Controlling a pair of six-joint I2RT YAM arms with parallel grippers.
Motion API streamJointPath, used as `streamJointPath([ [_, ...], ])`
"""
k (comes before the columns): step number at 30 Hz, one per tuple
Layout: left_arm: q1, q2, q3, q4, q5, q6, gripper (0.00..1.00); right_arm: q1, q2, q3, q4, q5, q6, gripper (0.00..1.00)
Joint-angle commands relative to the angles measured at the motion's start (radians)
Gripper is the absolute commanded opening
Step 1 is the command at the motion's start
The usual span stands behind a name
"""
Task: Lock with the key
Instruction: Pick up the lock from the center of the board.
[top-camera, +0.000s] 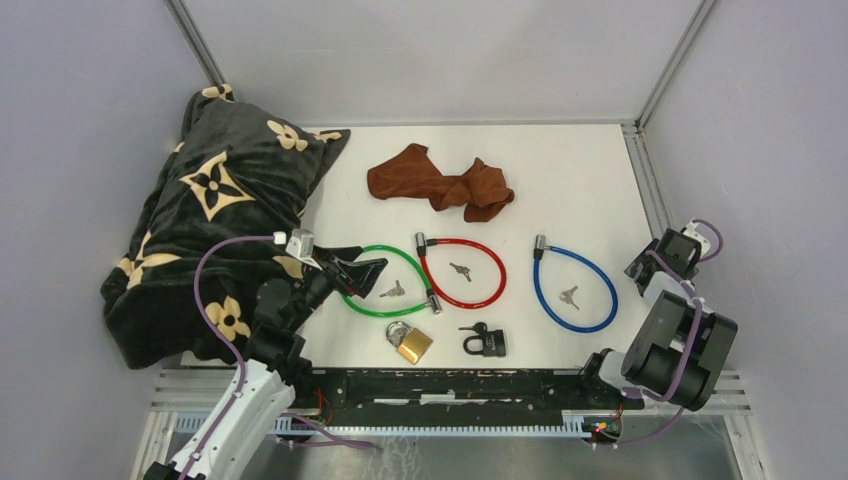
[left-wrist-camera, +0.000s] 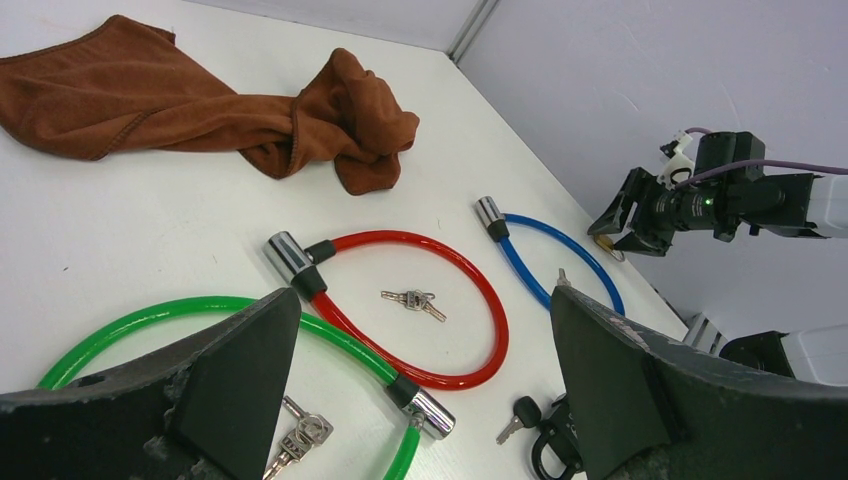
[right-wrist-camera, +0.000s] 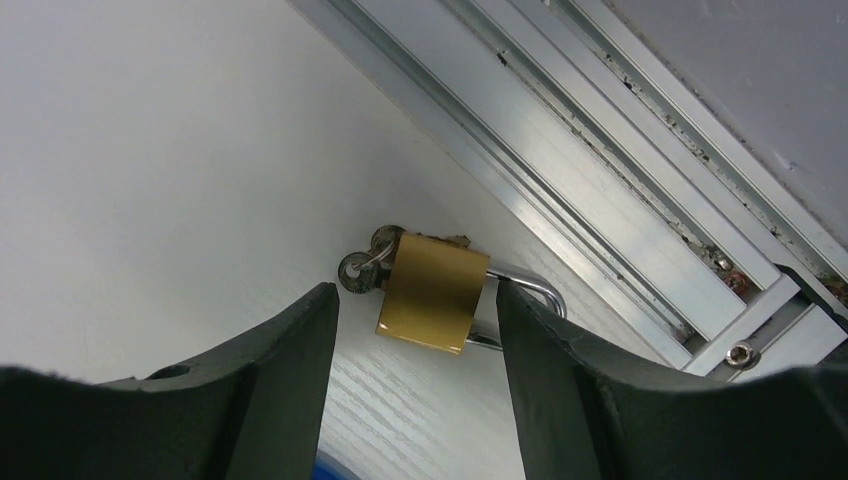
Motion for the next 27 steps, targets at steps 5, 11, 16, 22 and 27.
streamJointPath([
  [5, 0.006, -0.012, 0.009, 0.032, 0.007, -0.007, 1.00, -0.031, 0.076, 0.026, 0.061, -0.080, -0.002, 0.62],
  [11, 0.007, -0.018, 0.009, 0.031, 0.005, -0.007, 1.00, -0.031, 0.080, 0.016, 0.066, -0.111, -0.016, 0.48],
  [16, 0.007, -0.019, 0.007, 0.033, 0.005, -0.007, 1.00, -0.030, 0.073, 0.010, 0.068, -0.203, -0.015, 0.24],
  [22, 0.006, -0.018, 0.009, 0.037, 0.014, -0.004, 1.00, 0.032, 0.030, -0.010, 0.054, -0.336, -0.037, 0.00],
  [27, 0.007, -0.009, 0.021, 0.043, 0.050, 0.005, 1.00, 0.139, -0.027, 0.005, 0.030, -0.394, -0.060, 0.00],
])
